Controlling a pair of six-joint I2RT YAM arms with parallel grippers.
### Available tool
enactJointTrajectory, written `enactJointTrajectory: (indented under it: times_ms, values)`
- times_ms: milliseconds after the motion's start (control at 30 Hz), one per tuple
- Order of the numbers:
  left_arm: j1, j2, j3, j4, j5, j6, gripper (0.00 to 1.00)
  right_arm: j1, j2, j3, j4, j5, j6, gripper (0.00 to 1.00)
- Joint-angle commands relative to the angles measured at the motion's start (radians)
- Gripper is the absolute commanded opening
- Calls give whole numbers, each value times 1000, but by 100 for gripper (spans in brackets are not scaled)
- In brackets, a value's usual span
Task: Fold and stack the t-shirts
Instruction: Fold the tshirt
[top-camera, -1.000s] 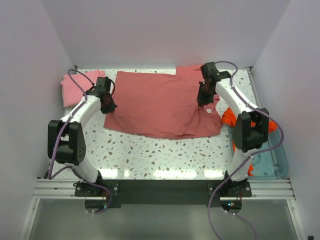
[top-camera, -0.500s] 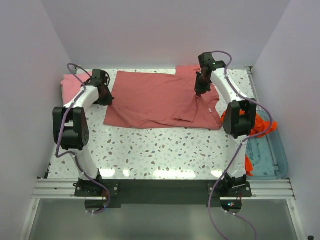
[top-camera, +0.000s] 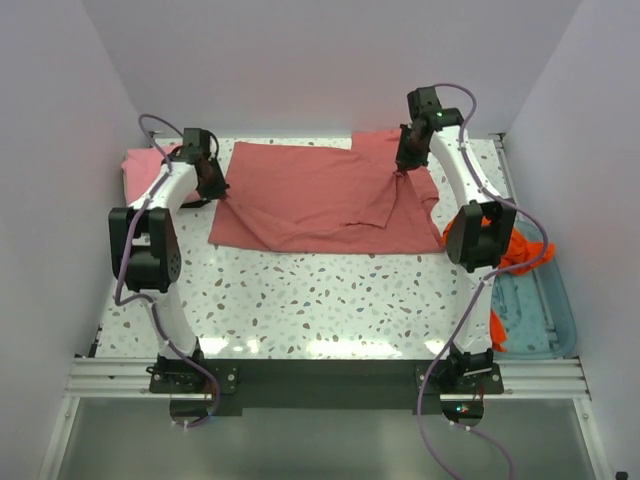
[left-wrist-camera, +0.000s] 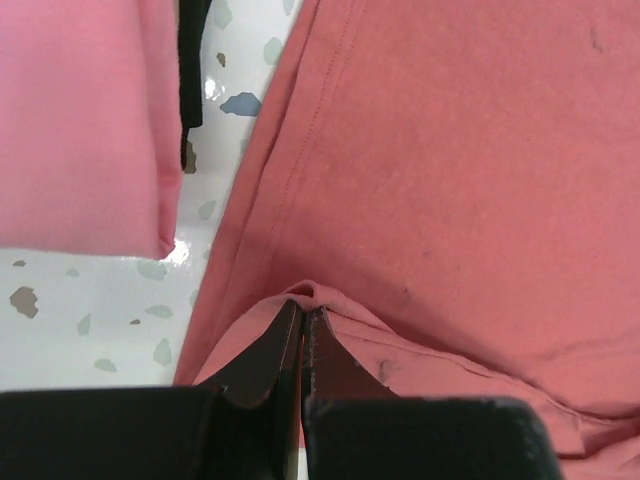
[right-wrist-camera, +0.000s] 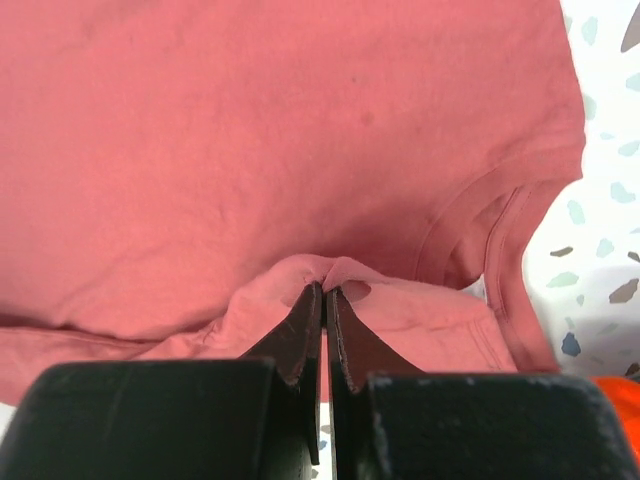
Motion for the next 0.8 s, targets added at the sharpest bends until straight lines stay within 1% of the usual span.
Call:
enactJointTrajectory:
  times_ms: [0,300,333,400,500,533,767]
  values:
    - [11,40,55,7,38,42,0,-6,37,62,-28,-18,-21,0]
    - [11,97,120,-2,24,65,0,-7,66,79,-38,-1,-28,0]
    - [34,100,127,0,24,65,0,-10,60,79,-39,2,-30,0]
    - [37,105,138,-5,23,67,0,-16,54,78,-41,13,-30,0]
    - [39,122,176,-46,24,76,0,-27,36,78,-44,27,-30,0]
    - [39,126,191,-61,-2,77,0,-33,30,78,-42,28,-28,0]
    - [40,142,219,-97,-10,103,0,-46,25,98,-51,16,-38,0]
